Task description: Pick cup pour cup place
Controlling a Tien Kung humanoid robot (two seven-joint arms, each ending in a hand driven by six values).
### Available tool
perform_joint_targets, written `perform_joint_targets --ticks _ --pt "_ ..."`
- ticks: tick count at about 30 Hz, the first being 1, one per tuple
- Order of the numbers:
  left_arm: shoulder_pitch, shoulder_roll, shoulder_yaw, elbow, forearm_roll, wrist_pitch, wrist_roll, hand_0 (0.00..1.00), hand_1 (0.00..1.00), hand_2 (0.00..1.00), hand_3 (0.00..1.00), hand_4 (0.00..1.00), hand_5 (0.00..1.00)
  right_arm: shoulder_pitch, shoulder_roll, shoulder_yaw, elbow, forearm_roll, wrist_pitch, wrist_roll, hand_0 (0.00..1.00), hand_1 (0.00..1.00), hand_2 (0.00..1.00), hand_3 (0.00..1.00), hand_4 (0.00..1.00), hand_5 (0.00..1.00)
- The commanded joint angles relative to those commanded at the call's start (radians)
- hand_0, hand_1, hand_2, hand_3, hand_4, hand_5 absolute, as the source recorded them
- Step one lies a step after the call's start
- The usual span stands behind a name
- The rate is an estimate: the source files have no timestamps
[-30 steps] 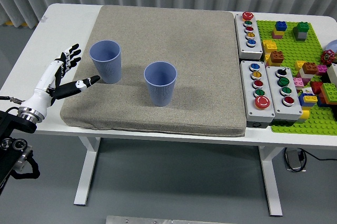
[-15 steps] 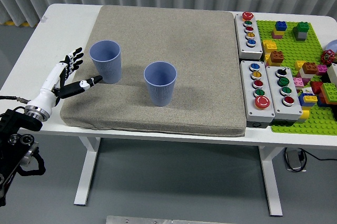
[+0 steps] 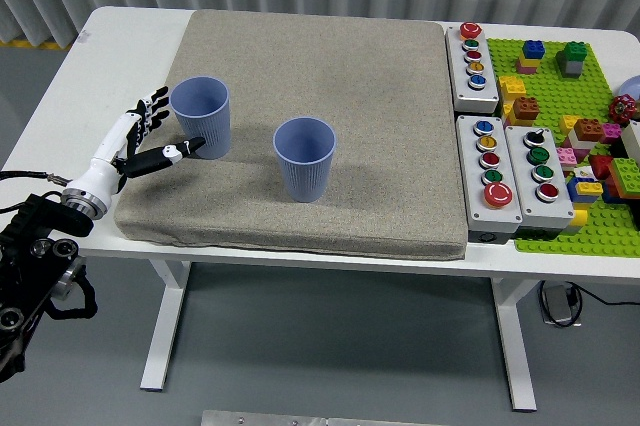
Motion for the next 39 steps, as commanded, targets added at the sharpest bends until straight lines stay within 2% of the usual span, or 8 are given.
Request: perform_joint_targets --ticks 7,17,24,39 --pt "-0.035 0.007 0.022 0.033 -0.015 -0.003 -0.001 0.947 0.95 0.998 0.998 0.998 0.412 0.005 0.0 -0.002 0.0 0.003 -0.001 -0.001 0.695 0.667 0.608 0.61 0.002 0.329" --pt "-0.069 -0.003 0.053 0.091 -0.039 0.006 -0.013 0.947 0.948 0.998 0.998 0.998 0.416 0.007 0.001 0.0 0.001 -0.002 -0.002 -0.002 0.694 0.667 0.608 0.61 0.002 0.33" --pt "-0.093 0.001 0.076 0.133 -0.057 0.012 -0.019 0.945 0.938 0.998 0.998 0.998 0.426 0.012 0.002 -0.002 0.001 0.003 -0.004 -0.004 0.695 0.667 0.608 0.61 0.002 0.332" --pt "-0.132 -0.029 0.098 0.164 -0.045 0.012 -0.019 0.945 0.937 0.998 0.998 0.998 0.43 0.014 0.003 0.003 0.002 -0.008 -0.002 -0.006 0.695 0.667 0.608 0.61 0.002 0.331"
